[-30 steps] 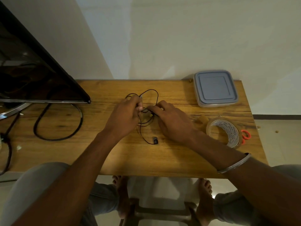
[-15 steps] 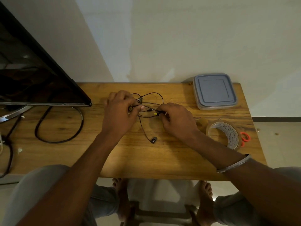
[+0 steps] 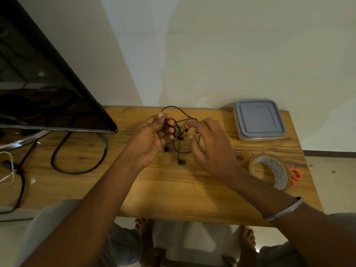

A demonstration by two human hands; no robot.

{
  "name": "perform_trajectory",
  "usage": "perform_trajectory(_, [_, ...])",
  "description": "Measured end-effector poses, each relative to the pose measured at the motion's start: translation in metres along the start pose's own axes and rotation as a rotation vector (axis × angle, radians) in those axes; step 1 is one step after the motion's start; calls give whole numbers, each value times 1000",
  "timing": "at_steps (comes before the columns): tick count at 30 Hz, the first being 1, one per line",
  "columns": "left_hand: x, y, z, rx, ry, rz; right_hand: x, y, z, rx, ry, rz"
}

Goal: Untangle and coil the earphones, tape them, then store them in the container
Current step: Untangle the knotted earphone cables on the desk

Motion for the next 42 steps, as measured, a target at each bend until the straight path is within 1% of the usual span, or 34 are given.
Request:
perform_trajectory(2, [-6, 2, 10, -63, 99, -72, -10, 2, 12, -88, -119, -21])
perform_trajectory(3, [-10, 2, 13, -82, 115, -108, -10, 4, 18, -136, -137, -4])
perform_trajectory(5, [-14, 2, 13, -92, 108, -160, -4, 11, 27, -194, -96, 48])
perform_trajectory(6, [-12, 3, 11, -67, 42, -131, 1, 13, 27, -199, -61, 75])
perform_trajectory(7, [-3, 5, 6, 2, -106, -29, 6, 14, 24, -187, -36, 106])
perform_trajectory(8, [11, 10, 1, 112, -329, 150, 10, 14, 21, -168, -25, 138])
perform_trajectory(9, [28, 18, 0, 251, -581, 389, 14, 13, 18, -155, -13, 166])
perform_trajectory(10, [40, 30, 6, 349, -768, 613, 17, 12, 15, -155, 15, 184])
perform_trajectory(11, [46, 38, 11, 392, -839, 767, 19, 12, 14, -170, 53, 197])
perform_trajectory(12, [49, 44, 14, 393, -806, 835, 22, 13, 15, -197, 82, 219])
perform_trajectory(13, [51, 44, 12, 368, -688, 826, 26, 15, 16, -224, 93, 254])
perform_trajectory(14, [51, 40, 4, 333, -511, 750, 30, 18, 17, -245, 88, 294])
perform_trajectory(15, [50, 31, -7, 301, -312, 623, 34, 22, 18, -260, 73, 337])
perform_trajectory(17, [40, 15, -20, 208, 48, 313, 41, 29, 21, -242, 12, 422])
perform_trajectory(18, [35, 9, -24, 172, 135, 216, 42, 30, 21, -207, -27, 452])
perform_trajectory(19, [32, 6, -26, 159, 132, 180, 42, 29, 20, -161, -55, 461])
perform_trajectory(20, [30, 5, -24, 157, 68, 182, 39, 27, 17, -111, -65, 445])
perform_trajectory(22, [28, 6, -13, 139, -106, 235, 27, 17, 8, -10, -80, 337])
perform_trajectory(23, [25, 7, -5, 111, -187, 258, 18, 11, 6, 22, -127, 260])
perform_trajectory(25, [20, 10, 12, 20, -330, 282, 2, 2, 8, 22, -277, 121])
perform_trajectory(27, [15, 13, 23, -57, -384, 280, -4, 2, 15, -15, -324, 47])
perform_trajectory(29, [16, 17, 25, -108, -298, 257, 4, 7, 20, -36, -243, 70])
perform_trajectory(31, [23, 18, 21, -112, -172, 257, 19, 8, 17, -18, -210, 165])
perform_trajectory(33, [29, 17, 13, -86, -73, 259, 29, 3, 9, 32, -279, 212])
perform_trajectory(35, [32, 14, 6, -38, -44, 269, 28, -3, 3, 59, -359, 195])
perform_trajectory(38, [29, 6, -5, 44, 17, 241, 24, 0, 5, 82, -483, 236])
perform_trajectory(40, [25, 2, -10, 29, 116, 187, 21, 3, 7, 92, -516, 235])
perform_trajectory(41, [23, 0, -10, 14, 128, 163, 19, 3, 7, 100, -524, 221])
perform_trajectory(42, [20, -1, -10, 23, 78, 142, 17, 2, 6, 110, -531, 212])
Point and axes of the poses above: each hand's wrist, its own y-axis away from the middle knuckle, its own z-axis out of the palm, x = y × z, the point moved 8 cm from there along -y, towards the middle knuckle, and after that the axes turned 12 degrees about -z, right-handed, at the moved point
